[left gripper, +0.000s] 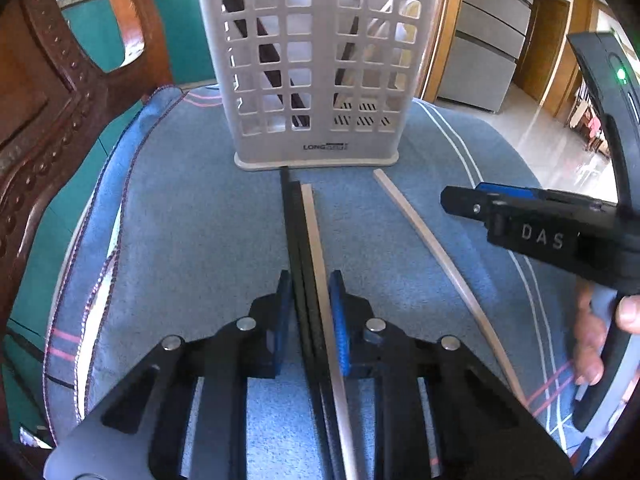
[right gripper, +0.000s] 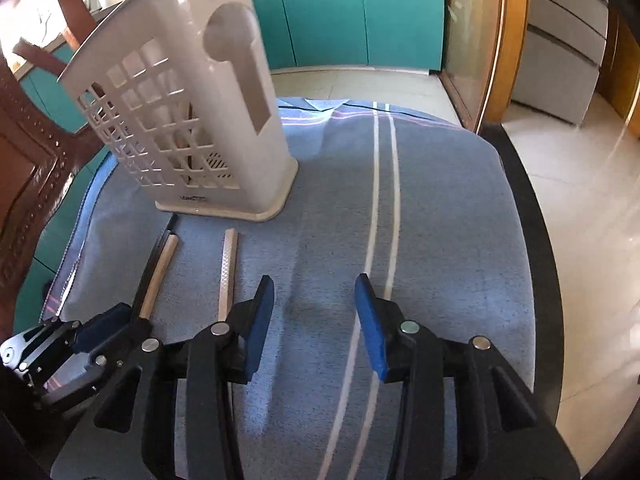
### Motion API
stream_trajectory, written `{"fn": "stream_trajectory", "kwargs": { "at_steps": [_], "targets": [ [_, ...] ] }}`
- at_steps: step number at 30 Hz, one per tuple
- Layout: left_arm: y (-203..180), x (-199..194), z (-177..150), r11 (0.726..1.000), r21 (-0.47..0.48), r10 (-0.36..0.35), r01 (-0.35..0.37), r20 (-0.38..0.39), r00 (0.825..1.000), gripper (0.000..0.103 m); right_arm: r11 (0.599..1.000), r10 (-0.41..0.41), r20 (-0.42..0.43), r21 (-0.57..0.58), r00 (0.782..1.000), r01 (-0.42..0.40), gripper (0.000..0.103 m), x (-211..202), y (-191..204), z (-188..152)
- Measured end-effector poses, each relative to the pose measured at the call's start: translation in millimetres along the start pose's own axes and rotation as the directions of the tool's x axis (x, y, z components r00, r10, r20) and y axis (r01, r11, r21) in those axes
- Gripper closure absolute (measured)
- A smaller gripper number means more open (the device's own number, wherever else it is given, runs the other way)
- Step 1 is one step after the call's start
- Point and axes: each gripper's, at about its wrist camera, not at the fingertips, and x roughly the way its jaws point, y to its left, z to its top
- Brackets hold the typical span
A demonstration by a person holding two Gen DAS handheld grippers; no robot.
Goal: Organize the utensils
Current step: 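Lower the left tool onto the black chopsticks while the right tool approaches a beige chopstick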
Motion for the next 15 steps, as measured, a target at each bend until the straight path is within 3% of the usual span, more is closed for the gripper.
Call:
{"fn": "stream_trajectory", "kwargs": {
  "at_steps": [5, 10, 15],
  "targets": [
    [14, -13, -4, 0.996, -0.076, -0.046, 0.047, 0.006, 0.999, 0.085, 1.0, 0.001, 0.012, -0.012, 1.0, -0.001, 0.061, 1, 1, -4],
    [27, -48, -3, 0.986, -0.13, -0.095, 0.107, 0.09, 0.991, 0.085, 1.0, -0.003, 0.016, -0.021, 1.0, 0.003, 0.061, 0, 3, -8],
    [43, -56, -6, 0.987, -0.151, -0.046, 0.061, 0.103, 0.994, 0.084, 1.0, -0.006, 0.018, -0.025, 1.0, 0.007, 0.059, -2, 8, -14]
  ]
}}
